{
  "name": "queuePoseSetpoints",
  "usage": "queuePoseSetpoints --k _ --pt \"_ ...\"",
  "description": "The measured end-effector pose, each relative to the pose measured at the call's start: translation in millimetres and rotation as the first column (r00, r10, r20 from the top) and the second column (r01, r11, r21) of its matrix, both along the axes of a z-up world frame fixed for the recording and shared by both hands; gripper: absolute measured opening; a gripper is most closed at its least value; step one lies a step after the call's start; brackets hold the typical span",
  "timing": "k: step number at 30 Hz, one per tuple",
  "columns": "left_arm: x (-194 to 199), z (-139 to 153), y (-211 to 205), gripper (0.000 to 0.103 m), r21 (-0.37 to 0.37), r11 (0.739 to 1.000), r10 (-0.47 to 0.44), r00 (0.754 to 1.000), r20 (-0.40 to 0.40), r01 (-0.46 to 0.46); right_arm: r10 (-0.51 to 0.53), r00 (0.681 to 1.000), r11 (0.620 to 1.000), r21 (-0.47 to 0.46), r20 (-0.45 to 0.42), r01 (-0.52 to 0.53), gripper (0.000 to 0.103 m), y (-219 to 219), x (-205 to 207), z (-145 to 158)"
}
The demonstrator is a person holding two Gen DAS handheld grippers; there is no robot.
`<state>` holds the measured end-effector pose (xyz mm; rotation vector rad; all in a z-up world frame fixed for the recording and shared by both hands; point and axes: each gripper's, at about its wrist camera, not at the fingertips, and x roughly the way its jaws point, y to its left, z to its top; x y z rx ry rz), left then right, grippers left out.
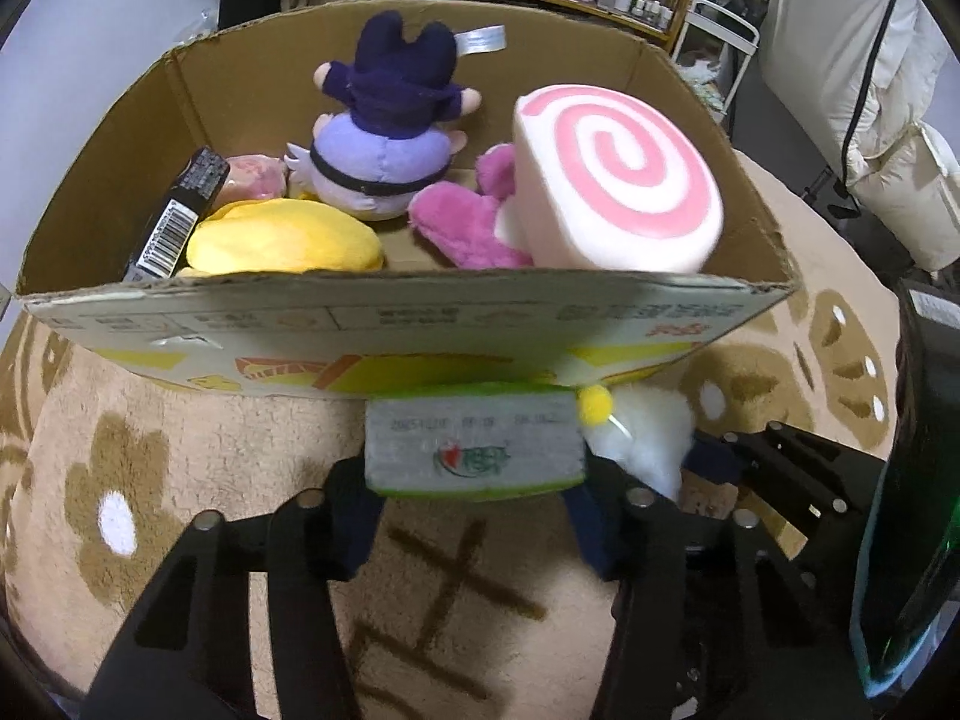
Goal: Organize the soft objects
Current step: 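Grasp the green juice carton with the left tool while the right tool grasps the white fluffy plush, then lift the juice carton and white plush over the box and release both inside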
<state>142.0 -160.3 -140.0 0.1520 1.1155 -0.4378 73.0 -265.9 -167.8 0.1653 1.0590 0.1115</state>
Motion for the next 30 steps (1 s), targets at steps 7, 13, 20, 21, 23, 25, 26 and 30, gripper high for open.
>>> queuePoseSetpoints --k 7,13,20,21,23,25,26,30 --pt "-9 5 2 0.051 0.019 1.000 -0.003 1.000 0.024 0.002 -0.016 1.000 1.000 -0.005 0.014 0.016 0.036 0 -5 4" --pt "-13 15 12 0.051 0.040 0.999 0.011 0.998 0.056 -0.014 -0.041 0.999 0.999 0.007 0.031 0.041 0.036 -4 -15 6" --pt "-22 35 23 0.051 0.044 0.998 0.042 0.993 0.114 -0.047 -0.061 0.996 0.998 0.020 0.061 0.060 0.036 -7 -35 20" --pt "-22 37 24 0.051 0.043 0.998 0.044 0.992 0.121 -0.050 -0.064 0.995 0.998 0.026 0.071 0.062 0.036 -8 -38 24" --pt "-25 44 28 0.051 0.044 0.997 0.052 0.989 0.139 -0.058 -0.062 0.994 0.998 0.028 0.089 0.060 0.036 -8 -42 30" --pt "-27 49 32 0.051 0.038 0.997 0.055 0.988 0.142 -0.061 -0.060 0.993 0.998 0.030 0.105 0.057 0.036 -6 -49 36" --pt "-28 51 32 0.051 0.034 0.998 0.056 0.988 0.144 -0.062 -0.061 0.991 0.998 0.033 0.117 0.057 0.036 -7 -49 41" --pt "-31 59 34 0.051 0.028 0.997 0.070 0.983 0.167 -0.076 -0.051 0.986 0.997 0.057 0.160 0.043 0.036 -7 -58 56"
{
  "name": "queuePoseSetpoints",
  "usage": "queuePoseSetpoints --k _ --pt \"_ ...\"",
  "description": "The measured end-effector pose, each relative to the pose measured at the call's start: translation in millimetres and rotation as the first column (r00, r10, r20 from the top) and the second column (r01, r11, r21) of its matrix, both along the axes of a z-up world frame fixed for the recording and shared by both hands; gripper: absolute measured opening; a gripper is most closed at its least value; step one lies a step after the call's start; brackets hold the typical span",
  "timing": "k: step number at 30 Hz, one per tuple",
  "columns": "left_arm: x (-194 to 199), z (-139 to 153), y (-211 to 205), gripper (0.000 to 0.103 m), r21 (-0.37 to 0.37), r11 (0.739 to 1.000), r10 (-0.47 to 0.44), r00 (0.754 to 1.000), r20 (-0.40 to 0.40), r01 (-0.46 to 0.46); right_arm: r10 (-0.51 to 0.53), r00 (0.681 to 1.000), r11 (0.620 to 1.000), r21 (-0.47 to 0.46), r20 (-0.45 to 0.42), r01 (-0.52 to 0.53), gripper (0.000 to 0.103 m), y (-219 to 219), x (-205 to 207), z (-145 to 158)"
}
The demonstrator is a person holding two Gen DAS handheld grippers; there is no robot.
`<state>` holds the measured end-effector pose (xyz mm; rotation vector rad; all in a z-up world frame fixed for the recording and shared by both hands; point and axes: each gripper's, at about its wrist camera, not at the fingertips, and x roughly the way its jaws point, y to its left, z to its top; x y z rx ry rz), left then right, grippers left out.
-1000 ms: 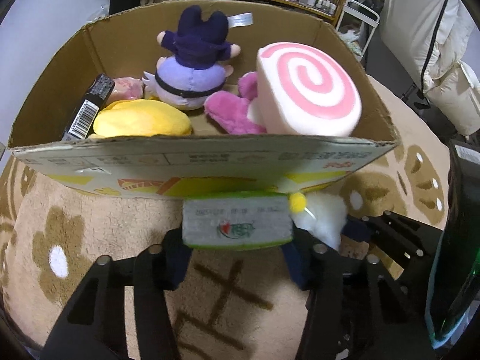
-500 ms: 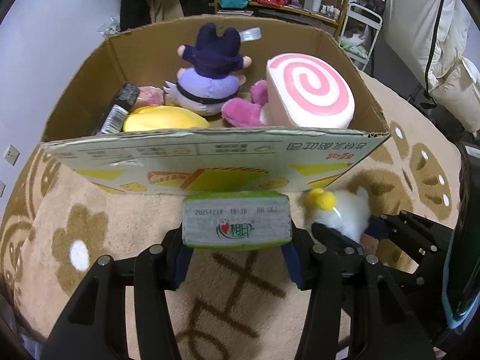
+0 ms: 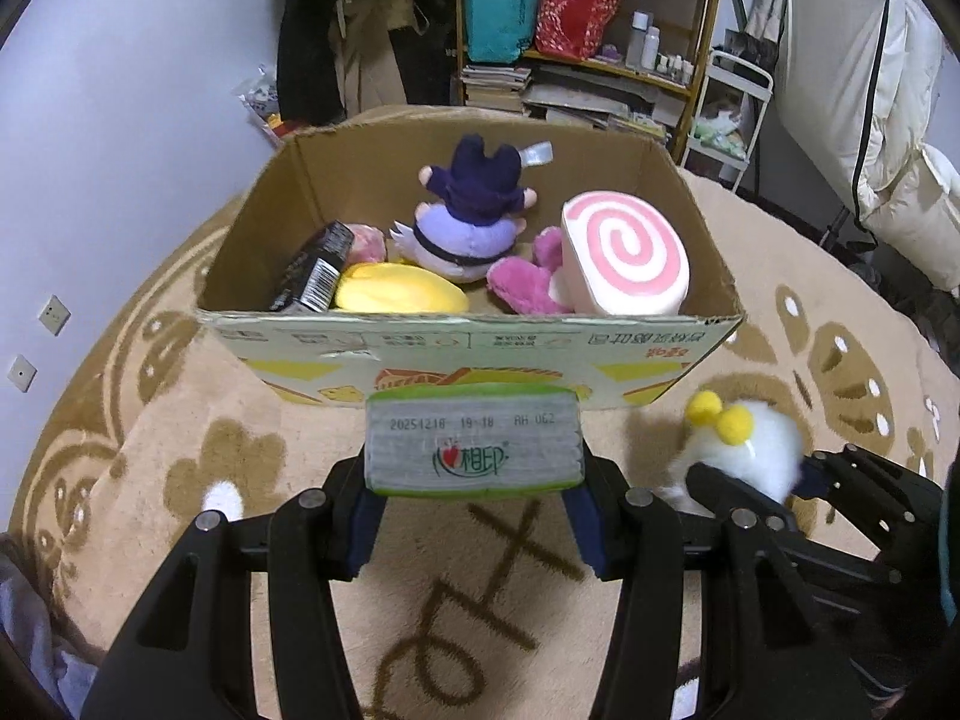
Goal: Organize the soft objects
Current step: 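Lift the juice carton and white plush over the box and release both inside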
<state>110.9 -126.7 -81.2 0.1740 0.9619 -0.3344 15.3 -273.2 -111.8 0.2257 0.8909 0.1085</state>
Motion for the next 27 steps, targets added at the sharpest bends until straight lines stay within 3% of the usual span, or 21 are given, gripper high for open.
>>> queuePoseSetpoints --k 12,27 --pt "-13 22 15 0.051 0.024 0.999 0.031 0.996 0.079 -0.033 0.022 0.993 0.999 0.032 0.115 -0.026 0.036 2 -12 38" --pt "-21 71 37 0.051 0.003 0.997 0.079 0.974 0.213 -0.082 -0.021 0.968 0.999 -0.020 0.250 0.027 0.036 5 -6 84"
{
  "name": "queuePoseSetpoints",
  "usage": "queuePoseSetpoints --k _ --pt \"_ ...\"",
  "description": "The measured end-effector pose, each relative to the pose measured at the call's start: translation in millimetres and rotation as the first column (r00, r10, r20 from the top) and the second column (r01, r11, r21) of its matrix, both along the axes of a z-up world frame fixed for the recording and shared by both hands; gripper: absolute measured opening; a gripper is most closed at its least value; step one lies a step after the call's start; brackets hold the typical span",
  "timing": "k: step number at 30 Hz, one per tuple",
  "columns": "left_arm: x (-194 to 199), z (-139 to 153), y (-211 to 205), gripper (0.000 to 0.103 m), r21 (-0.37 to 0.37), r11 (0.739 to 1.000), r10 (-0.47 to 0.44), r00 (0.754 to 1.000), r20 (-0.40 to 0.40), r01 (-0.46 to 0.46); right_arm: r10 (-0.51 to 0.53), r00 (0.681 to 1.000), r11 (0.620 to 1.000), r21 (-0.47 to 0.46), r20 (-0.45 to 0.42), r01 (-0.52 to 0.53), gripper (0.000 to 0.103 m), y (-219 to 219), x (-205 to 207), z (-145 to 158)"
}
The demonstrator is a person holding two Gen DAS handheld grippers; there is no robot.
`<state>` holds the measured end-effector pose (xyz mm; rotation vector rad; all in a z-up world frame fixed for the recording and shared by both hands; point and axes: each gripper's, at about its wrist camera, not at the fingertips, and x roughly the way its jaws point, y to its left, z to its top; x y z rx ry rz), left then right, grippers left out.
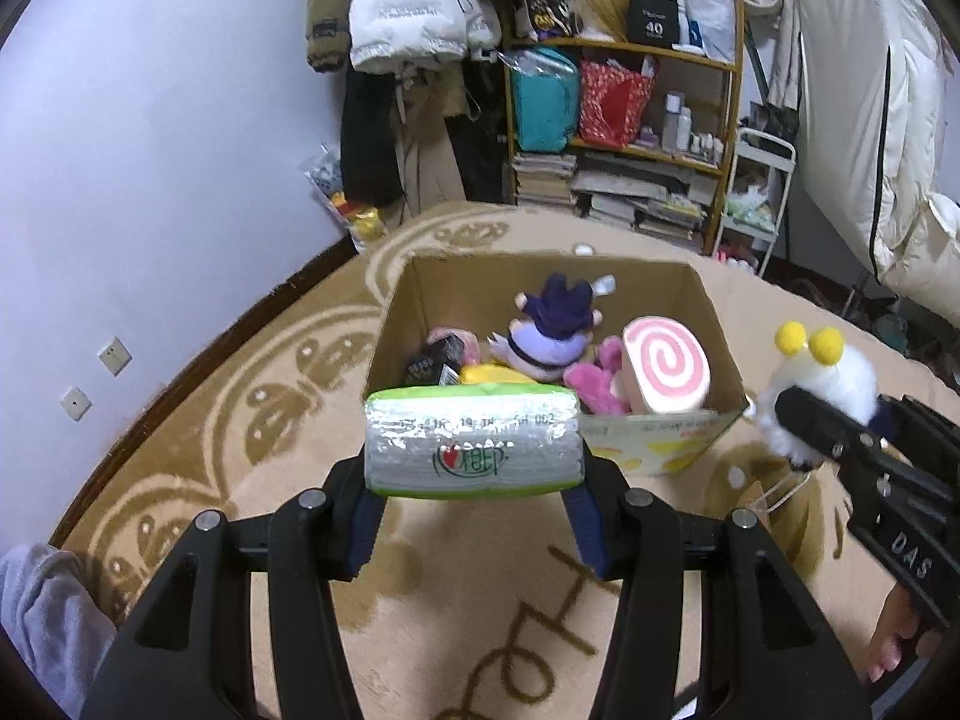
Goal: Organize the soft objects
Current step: 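Lift the juice carton and white plush over the box and release both inside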
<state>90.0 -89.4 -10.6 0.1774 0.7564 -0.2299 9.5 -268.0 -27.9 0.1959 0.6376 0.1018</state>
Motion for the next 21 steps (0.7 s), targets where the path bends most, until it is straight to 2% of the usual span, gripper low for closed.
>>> queuePoseSetpoints --k 5,10,14,21 --pt "8 12 4 0.051 0.007 1.000 0.025 0.998 0.056 -0.026 -0.018 0.999 1.000 -0.017 0.033 0.019 0.036 -4 16 12" --pt "26 19 3 0.051 -0.011 0.999 0.033 0.998 0.048 -0.033 -0.009 0.998 0.999 -0.041 0.057 0.011 0.036 -7 31 20" --pt "38 26 -3 0.051 0.016 1.000 0.016 0.997 0.071 -0.017 0.001 0.997 0.997 -0.080 0.072 0.004 0.036 -6 43 24" --pt "63 31 -6 0.051 0.003 1.000 0.005 0.997 0.079 -0.006 0.019 0.994 0.997 -0.079 0.107 -0.011 0.036 -3 63 35"
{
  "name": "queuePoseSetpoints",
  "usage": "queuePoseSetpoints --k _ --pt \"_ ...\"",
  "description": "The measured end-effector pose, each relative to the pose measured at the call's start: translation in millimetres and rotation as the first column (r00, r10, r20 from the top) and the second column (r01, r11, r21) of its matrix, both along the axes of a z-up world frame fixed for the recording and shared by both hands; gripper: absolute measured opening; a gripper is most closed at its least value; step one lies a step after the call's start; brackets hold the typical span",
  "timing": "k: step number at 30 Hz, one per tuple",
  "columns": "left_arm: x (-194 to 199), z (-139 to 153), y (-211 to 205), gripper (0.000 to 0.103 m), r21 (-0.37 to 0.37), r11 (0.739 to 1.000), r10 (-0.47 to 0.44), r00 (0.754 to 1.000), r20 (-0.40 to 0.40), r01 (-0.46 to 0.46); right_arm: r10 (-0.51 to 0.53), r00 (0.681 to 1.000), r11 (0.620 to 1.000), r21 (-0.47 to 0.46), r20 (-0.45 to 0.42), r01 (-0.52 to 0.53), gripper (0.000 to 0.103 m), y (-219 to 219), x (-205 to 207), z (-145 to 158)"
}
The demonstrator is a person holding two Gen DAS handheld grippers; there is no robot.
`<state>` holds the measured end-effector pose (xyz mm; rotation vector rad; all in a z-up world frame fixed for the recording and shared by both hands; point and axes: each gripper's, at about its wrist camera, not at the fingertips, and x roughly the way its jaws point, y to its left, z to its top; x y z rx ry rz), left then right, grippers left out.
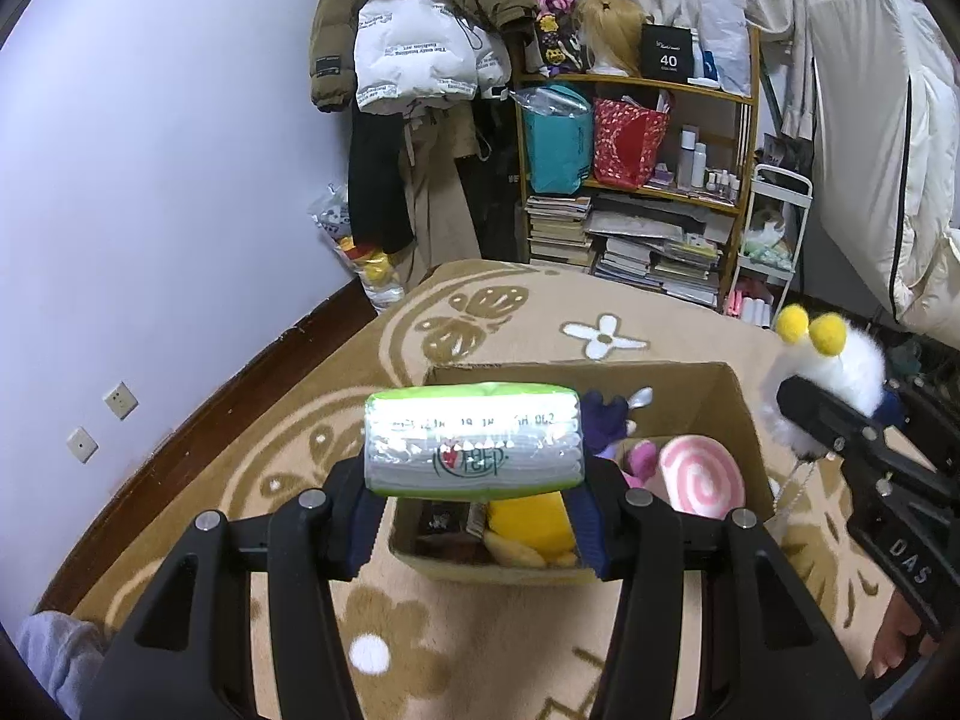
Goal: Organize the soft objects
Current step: 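Lift the juice carton and white plush over the box and release both inside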
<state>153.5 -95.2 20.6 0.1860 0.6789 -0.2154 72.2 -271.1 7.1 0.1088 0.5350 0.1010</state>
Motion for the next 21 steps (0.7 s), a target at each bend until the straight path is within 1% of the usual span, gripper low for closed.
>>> queuePoseSetpoints --k 3,5,9,14,17,21 --pt "8 -2 1 0.051 0.041 0.999 0.011 1.000 0.020 -0.012 0.003 1.000 1.000 -0.024 0.010 -0.003 0.036 4 10 4" --pt "14 -2 3 0.051 0.050 0.999 0.019 1.000 0.025 -0.020 0.007 1.000 1.000 -0.030 0.012 -0.007 0.036 6 18 6" --pt "23 -2 9 0.051 0.030 0.999 0.032 0.999 0.020 -0.033 0.019 0.999 0.999 -0.034 0.034 -0.018 0.036 10 27 14" --pt "30 -5 9 0.051 0.016 1.000 0.024 1.000 0.016 -0.025 0.024 0.998 1.000 0.004 0.056 -0.025 0.036 12 34 22" --pt "31 -10 9 0.051 0.007 1.000 0.022 0.999 0.024 -0.022 0.028 0.998 0.999 0.022 0.052 -0.030 0.036 14 38 20" --pt "33 -18 10 0.051 -0.018 1.000 0.019 1.000 0.018 -0.019 0.035 0.999 0.998 0.051 0.021 -0.036 0.037 17 45 5"
